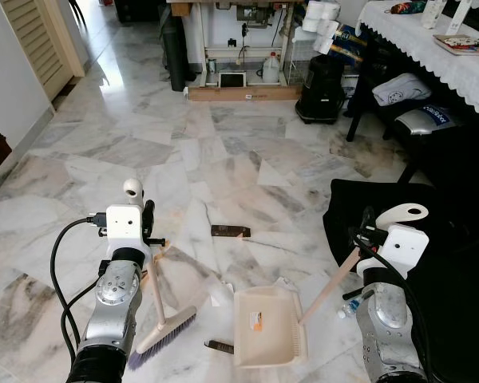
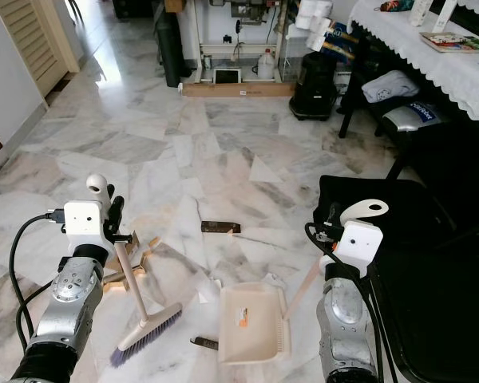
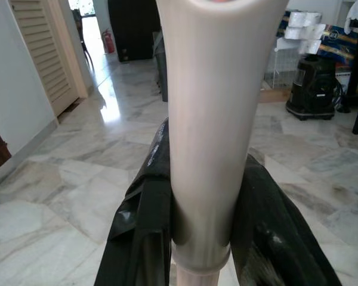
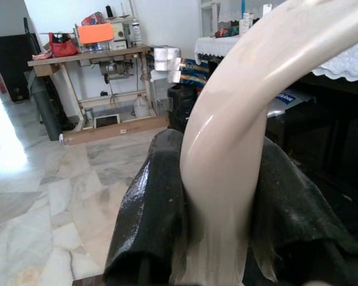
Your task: Sweep floor
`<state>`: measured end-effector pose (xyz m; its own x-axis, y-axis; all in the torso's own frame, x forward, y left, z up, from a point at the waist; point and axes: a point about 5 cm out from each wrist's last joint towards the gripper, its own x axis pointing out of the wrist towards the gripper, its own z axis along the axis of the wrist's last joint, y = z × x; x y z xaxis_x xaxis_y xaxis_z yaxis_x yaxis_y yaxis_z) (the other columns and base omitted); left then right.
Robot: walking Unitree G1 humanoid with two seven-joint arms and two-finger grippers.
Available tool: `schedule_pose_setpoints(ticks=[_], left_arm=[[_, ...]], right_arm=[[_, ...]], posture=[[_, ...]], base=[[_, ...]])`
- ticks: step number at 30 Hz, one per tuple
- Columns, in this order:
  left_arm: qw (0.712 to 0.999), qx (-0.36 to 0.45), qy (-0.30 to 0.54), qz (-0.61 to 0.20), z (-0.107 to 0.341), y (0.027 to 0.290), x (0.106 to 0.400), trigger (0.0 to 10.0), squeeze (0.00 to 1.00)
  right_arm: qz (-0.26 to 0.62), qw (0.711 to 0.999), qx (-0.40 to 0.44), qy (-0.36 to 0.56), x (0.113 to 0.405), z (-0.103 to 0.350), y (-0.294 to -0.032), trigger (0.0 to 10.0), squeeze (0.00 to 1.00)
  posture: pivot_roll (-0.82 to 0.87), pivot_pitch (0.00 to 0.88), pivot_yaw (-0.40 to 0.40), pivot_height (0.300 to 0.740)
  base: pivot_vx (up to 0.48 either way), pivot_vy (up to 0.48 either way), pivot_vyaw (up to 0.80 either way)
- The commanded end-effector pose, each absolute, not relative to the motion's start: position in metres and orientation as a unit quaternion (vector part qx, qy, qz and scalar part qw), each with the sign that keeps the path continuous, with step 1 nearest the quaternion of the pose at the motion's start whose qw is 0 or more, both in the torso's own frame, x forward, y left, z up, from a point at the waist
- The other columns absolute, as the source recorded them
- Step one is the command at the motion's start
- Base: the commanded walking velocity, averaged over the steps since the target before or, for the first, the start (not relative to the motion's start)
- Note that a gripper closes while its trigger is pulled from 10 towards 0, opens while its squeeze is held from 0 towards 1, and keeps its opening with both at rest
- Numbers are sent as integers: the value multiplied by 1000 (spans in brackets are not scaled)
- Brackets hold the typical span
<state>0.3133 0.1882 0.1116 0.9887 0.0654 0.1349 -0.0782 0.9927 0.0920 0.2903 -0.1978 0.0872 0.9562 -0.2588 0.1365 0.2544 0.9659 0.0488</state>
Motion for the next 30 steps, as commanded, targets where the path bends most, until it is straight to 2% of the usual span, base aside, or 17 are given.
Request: schedule_pose_setpoints(ticks=[1,30], left_arm=[[994,54,-85,34,119,187,315,10000,0],[994,54,-85,34,119,187,315,10000,0]], right_arm=[[-129,987,22,-94,295,99,-196,10000,0],[-129,987,22,-94,295,99,-196,10000,0]], posture=[[-68,24,11,740],[-68,24,11,740]], base=[[0,0,0],[0,0,0]])
